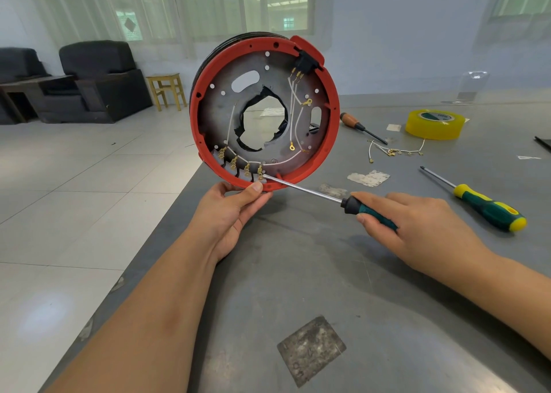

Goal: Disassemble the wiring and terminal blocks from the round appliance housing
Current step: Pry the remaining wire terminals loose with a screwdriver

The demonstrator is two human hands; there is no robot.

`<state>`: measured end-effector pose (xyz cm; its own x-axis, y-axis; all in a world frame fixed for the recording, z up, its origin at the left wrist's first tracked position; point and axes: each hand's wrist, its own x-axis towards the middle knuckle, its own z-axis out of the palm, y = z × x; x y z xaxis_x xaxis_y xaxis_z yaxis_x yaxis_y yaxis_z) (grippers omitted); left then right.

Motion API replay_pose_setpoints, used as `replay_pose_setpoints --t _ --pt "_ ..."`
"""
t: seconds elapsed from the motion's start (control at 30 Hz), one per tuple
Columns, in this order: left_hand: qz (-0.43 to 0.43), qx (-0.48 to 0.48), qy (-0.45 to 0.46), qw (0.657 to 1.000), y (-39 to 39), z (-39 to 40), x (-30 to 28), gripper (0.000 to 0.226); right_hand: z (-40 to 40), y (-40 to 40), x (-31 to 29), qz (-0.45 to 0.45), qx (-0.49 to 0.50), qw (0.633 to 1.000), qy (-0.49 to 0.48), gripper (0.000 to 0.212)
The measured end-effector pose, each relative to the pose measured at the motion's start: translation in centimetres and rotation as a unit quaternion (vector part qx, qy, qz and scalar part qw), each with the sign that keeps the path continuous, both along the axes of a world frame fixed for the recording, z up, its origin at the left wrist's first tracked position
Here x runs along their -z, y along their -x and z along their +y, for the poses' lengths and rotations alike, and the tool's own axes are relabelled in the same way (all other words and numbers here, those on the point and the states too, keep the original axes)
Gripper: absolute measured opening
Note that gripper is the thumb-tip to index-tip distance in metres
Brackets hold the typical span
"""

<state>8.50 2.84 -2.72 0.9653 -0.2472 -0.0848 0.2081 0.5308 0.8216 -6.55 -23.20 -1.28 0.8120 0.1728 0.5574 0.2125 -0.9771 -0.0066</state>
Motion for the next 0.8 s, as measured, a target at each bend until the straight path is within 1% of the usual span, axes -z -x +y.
replay_pose_setpoints --t 0.13,0.2,0.23,0.33,0.4,0.47,0.53,0.63,0.73,0.8 --pt "0.000 0.001 0.001 1.000 0.0 0.0 0.0 0.043 -0.1 0.0 -0.1 -0.035 -0.006 0.999 0.038 0.047" --pt "-0.001 0.002 0.003 1.000 0.0 0.1 0.0 0.043 -0.2 -0.1 -0.1 -0.030 -0.004 0.999 0.034 0.048" --pt "-0.001 0.003 0.003 1.000 0.0 0.1 0.0 0.043 -0.2 -0.1 0.0 -0.015 -0.002 1.000 0.014 0.049" --pt "-0.001 0.000 0.002 1.000 0.0 0.1 0.0 0.045 -0.2 -0.2 0.4 0.071 0.009 0.989 -0.127 0.044" --pt "0.000 -0.003 0.002 1.000 0.0 0.0 0.0 0.046 -0.2 -0.3 0.4 0.102 0.013 0.973 -0.209 0.031" --pt "0.005 -0.004 0.002 1.000 0.0 0.0 0.0 0.047 -0.1 -0.4 0.3 0.127 0.005 0.957 -0.262 0.021" --pt "0.009 -0.005 0.002 1.000 -0.1 0.1 0.0 0.047 0.0 -0.5 0.2 0.166 -0.014 0.933 -0.319 0.019" --pt "0.014 -0.005 0.001 1.000 -0.1 0.1 -0.1 0.045 0.0 -0.8 0.3 0.211 -0.046 0.881 -0.422 0.021" --pt "0.016 0.002 -0.009 1.000 0.1 0.1 -0.1 0.040 -0.1 -1.1 0.1 0.238 -0.054 0.841 -0.483 0.019" --pt "0.020 0.005 -0.022 1.000 0.1 0.0 -0.2 0.035 -0.1 -1.2 0.1 0.248 -0.058 0.831 -0.494 0.019"
